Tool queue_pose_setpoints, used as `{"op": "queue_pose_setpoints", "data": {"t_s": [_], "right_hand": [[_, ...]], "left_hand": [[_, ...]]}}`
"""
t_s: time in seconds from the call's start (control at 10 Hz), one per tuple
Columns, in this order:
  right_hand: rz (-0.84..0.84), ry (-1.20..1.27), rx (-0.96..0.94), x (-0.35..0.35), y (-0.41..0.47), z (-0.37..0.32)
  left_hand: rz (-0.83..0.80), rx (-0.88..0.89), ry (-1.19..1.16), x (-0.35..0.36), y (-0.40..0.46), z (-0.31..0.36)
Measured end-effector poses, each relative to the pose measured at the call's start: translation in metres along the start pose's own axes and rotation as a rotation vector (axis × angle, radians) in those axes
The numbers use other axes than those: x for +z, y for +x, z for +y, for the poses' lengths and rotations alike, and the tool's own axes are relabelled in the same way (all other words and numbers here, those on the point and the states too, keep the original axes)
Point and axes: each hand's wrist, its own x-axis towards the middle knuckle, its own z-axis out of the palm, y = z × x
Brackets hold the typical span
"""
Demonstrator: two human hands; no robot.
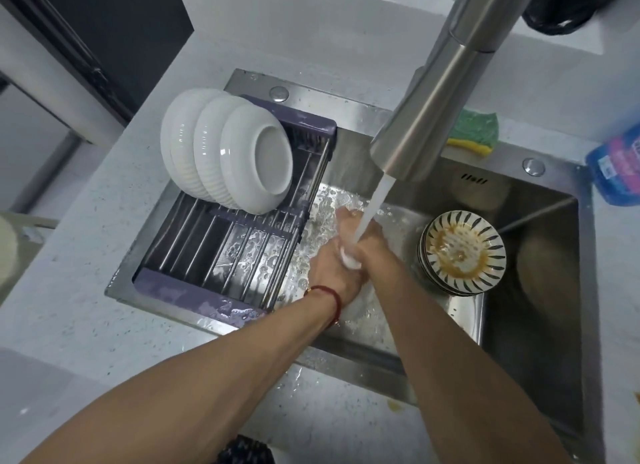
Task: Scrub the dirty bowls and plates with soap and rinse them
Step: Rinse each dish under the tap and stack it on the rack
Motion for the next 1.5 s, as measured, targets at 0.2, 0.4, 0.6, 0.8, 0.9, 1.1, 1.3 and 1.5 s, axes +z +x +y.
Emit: {"op": "queue_pose_setpoints", "data": {"t_s": [0.2, 0.4, 0.6, 0.8, 0.9, 1.1, 1.3, 1.5], "right_hand": [[-0.025, 0.161, -0.002, -0.016, 0.010, -0.002], [-0.162, 0.757, 0.341, -0.041, -0.013, 0.085], [0.124, 1.090, 0.257, -0.046, -0.047, 0.093], [0.317, 0.134, -0.261, -0.024, -0.072, 0.052], [0.149, -0.163, -0.510, -0.014, -0.084, 0.057], [0.000, -0.334, -0.489, -0.048, -0.082, 0.088], [-0.111, -0.656, -0.409, -0.017, -0.027, 0.051], [-0.306, -0.637, -0.800, -0.050, -0.064, 0.086]], "left_hand": [[-0.049, -0.170, -0.392, -0.013, -0.003, 0.012], [-0.090, -0.383, -0.703, -0.028, 0.020, 0.019], [-0.135, -0.328, -0.255, 0.017, 0.041, 0.000], [-0.257, -0.371, -0.663, 0.016, 0.012, 0.027], [-0.153, -0.448, -0.683, -0.001, 0.021, 0.011], [-0.102, -0.501, -0.601, -0.017, 0.030, -0.010], [-0.110, -0.516, -0.760, 0.003, 0.023, -0.002], [-0.012, -0.528, -0.751, -0.012, 0.044, -0.003]]}}
